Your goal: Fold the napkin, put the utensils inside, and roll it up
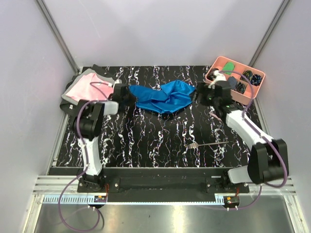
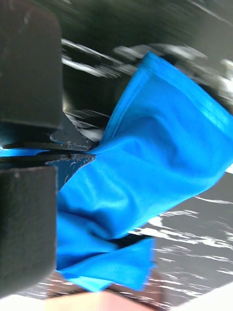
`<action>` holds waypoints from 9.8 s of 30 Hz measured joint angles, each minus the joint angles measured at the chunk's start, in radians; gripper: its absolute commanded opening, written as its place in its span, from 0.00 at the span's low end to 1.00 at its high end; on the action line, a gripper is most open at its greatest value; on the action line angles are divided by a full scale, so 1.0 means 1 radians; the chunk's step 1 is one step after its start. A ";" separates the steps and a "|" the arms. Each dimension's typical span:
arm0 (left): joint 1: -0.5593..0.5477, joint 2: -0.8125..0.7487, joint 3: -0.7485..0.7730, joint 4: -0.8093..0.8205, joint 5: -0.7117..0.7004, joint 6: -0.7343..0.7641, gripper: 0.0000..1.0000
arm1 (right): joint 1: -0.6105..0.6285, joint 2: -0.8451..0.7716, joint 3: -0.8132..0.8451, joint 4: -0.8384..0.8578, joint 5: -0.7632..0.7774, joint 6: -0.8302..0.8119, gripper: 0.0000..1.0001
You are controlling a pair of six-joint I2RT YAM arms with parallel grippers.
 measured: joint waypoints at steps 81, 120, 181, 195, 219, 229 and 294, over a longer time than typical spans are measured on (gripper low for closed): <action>-0.130 -0.928 -0.724 -0.268 -0.090 0.232 0.89 | 0.341 0.578 0.537 -0.271 0.422 -0.312 0.00; -0.033 -0.499 -0.430 -0.353 -0.118 0.428 0.52 | 0.269 0.494 0.341 -0.284 0.391 -0.240 0.00; -0.034 -1.143 -0.544 -0.301 0.118 0.213 0.00 | 0.269 -0.115 0.308 -0.417 0.428 -0.230 0.00; -0.021 -1.318 -0.256 -0.387 0.117 0.198 0.00 | 0.274 -0.294 0.458 -0.354 0.461 -0.294 0.00; 0.077 -1.119 0.125 -0.372 0.124 0.229 0.00 | 0.274 -0.089 0.799 -0.326 0.414 -0.451 0.00; 0.077 -1.250 0.148 -0.412 0.123 0.218 0.00 | 0.274 -0.244 0.759 -0.330 0.320 -0.449 0.00; -0.050 -0.378 -0.514 0.140 0.181 -0.063 0.90 | 0.085 0.101 0.183 -0.462 0.179 -0.023 1.00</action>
